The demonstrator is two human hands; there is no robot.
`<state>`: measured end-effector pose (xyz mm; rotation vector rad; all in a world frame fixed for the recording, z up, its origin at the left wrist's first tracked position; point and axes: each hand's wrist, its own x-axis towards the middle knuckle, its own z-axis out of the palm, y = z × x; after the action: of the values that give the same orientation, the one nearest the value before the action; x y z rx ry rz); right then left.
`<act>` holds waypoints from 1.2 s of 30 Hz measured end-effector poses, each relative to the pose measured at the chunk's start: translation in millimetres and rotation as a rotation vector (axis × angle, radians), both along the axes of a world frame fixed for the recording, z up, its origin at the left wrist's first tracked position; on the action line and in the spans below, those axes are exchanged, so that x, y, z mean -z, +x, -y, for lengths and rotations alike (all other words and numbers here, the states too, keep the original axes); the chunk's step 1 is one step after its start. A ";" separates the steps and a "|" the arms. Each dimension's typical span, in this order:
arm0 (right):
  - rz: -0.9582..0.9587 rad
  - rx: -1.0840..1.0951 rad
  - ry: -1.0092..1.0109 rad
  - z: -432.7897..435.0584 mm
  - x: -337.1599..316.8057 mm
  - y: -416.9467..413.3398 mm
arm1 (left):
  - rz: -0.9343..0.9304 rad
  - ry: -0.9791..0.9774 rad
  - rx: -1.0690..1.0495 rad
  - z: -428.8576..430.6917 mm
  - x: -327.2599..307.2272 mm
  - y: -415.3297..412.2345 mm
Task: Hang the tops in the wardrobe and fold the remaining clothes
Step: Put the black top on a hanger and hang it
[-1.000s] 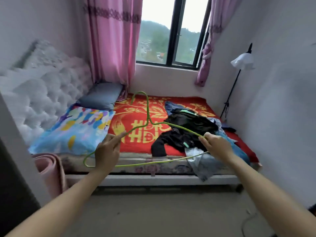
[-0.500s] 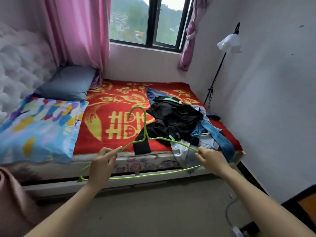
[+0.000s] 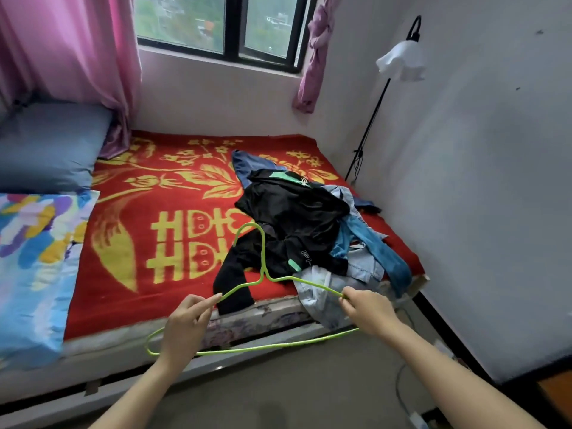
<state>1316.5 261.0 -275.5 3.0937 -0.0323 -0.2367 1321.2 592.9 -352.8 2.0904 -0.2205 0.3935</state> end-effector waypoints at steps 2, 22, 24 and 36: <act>-0.050 0.033 0.019 18.7 9.2 1.0 | -0.015 0.006 0.053 15.8 6.4 14.0; -0.032 0.223 0.433 263.9 22.5 118.5 | -0.042 -0.011 0.214 336.9 -0.5 156.5; -0.036 0.185 0.510 269.3 25.7 131.7 | -0.072 -0.006 0.229 359.3 -1.8 163.5; -0.210 0.130 0.692 282.1 63.0 263.4 | -0.102 0.094 0.263 381.7 37.6 277.1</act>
<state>1579.9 -21.1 -338.5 3.7268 -0.1822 -0.7151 1598.3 211.2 -390.4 2.1318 -0.4553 0.1198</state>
